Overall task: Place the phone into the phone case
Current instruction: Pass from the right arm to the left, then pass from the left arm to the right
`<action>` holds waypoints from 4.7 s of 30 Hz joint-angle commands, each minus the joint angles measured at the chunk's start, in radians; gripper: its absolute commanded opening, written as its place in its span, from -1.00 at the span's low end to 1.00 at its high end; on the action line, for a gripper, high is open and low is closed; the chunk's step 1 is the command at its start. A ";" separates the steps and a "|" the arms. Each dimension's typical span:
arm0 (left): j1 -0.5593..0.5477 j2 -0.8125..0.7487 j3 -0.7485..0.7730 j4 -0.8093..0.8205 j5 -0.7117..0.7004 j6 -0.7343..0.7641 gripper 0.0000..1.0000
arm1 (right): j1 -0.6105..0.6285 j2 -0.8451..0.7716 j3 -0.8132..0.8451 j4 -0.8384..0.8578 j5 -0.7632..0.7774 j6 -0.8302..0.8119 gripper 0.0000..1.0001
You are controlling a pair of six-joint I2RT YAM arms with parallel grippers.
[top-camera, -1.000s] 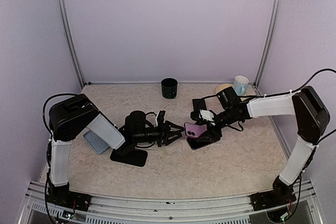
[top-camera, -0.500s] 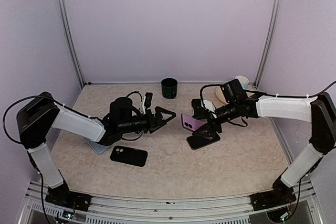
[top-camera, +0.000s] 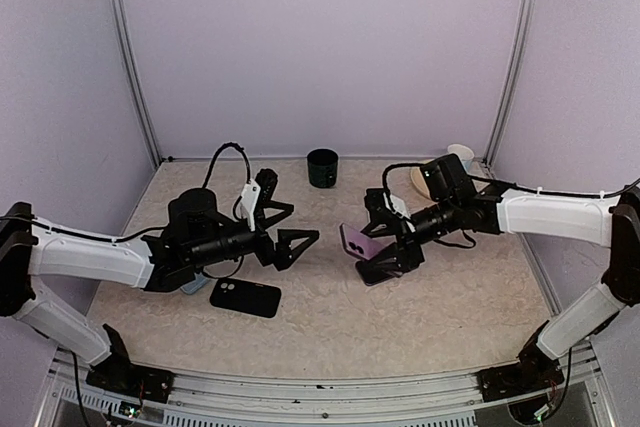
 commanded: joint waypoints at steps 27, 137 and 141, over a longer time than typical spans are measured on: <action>-0.173 -0.156 0.062 -0.399 0.182 0.967 0.93 | 0.171 0.136 0.118 -0.137 -0.178 -0.022 0.04; -0.057 -0.142 0.056 0.013 0.095 0.084 -1.00 | 0.203 -0.334 -0.143 0.363 0.628 0.532 0.99; -0.038 -0.142 0.056 0.040 0.114 0.013 -1.00 | 0.183 -0.323 -0.142 0.391 0.520 0.617 0.99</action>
